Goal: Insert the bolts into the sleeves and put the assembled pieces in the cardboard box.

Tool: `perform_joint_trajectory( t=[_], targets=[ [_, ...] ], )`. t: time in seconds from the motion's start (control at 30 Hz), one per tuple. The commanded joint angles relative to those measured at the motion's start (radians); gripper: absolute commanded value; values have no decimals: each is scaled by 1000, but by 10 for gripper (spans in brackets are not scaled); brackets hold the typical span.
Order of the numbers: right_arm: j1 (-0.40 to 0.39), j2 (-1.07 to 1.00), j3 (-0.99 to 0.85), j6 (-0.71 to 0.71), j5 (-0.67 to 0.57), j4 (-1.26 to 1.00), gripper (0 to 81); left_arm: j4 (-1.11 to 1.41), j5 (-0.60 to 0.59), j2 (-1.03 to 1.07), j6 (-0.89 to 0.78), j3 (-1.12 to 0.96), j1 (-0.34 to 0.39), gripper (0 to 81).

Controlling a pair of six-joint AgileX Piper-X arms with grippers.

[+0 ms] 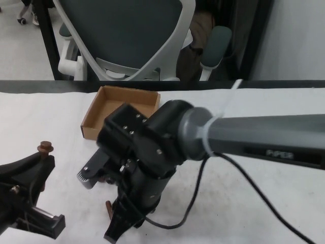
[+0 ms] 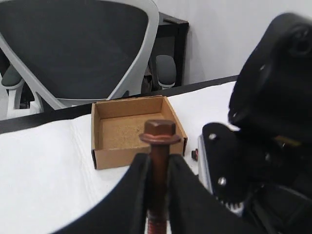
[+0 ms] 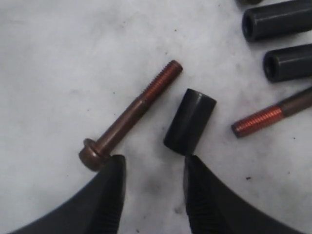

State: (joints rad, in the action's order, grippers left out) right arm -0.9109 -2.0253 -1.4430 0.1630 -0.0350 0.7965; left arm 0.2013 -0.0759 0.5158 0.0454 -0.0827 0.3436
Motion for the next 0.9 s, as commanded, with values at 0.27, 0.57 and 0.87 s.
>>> perform_joint_trajectory(
  t=[0.27, 0.57, 0.87],
  targets=[
    [-7, -54, -82, -6, 62, 1, 371, -41, 6, -78, 7, -1, 4, 8],
    [-7, -54, -85, -6, 76, -48, 371, -40, 3, -78, 7, -1, 4, 8],
    [-4, -54, -85, -87, 74, -89, 372, -40, 3, -78, 4, -1, 4, 8]
  ],
)
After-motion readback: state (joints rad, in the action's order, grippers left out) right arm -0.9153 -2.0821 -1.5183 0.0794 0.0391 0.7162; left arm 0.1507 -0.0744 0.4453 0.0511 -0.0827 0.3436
